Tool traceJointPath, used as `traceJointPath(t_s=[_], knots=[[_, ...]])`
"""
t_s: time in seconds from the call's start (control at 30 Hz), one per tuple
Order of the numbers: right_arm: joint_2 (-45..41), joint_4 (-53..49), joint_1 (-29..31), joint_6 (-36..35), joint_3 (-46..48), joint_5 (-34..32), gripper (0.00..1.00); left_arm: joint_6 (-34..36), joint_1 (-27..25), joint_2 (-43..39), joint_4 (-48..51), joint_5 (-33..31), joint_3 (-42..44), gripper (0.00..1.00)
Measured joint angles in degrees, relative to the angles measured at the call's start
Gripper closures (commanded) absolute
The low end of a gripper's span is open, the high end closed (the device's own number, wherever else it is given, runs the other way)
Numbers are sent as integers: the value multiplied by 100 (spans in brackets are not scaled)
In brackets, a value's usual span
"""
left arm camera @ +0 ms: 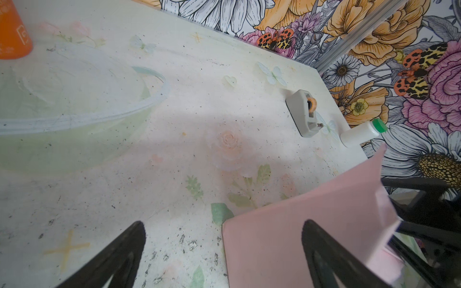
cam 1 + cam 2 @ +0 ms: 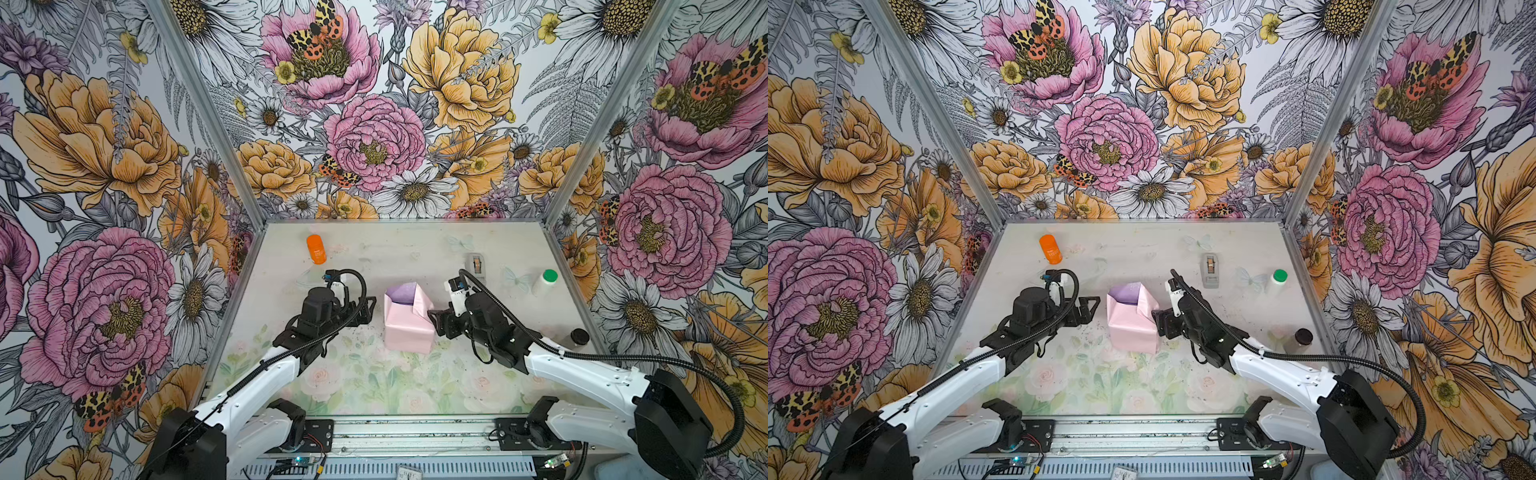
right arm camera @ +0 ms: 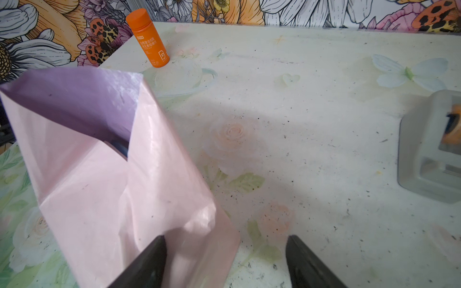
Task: Wrap the gift box in paper
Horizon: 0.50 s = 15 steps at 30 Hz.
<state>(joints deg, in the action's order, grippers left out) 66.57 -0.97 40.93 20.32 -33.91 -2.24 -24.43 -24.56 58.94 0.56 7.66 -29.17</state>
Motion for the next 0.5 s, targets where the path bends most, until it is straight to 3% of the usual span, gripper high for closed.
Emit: traceJointPath(t_s=[0.5], knots=[[101,-155,-13,-236,-146,212,20,-122,-81,658,-811,579,0,1]])
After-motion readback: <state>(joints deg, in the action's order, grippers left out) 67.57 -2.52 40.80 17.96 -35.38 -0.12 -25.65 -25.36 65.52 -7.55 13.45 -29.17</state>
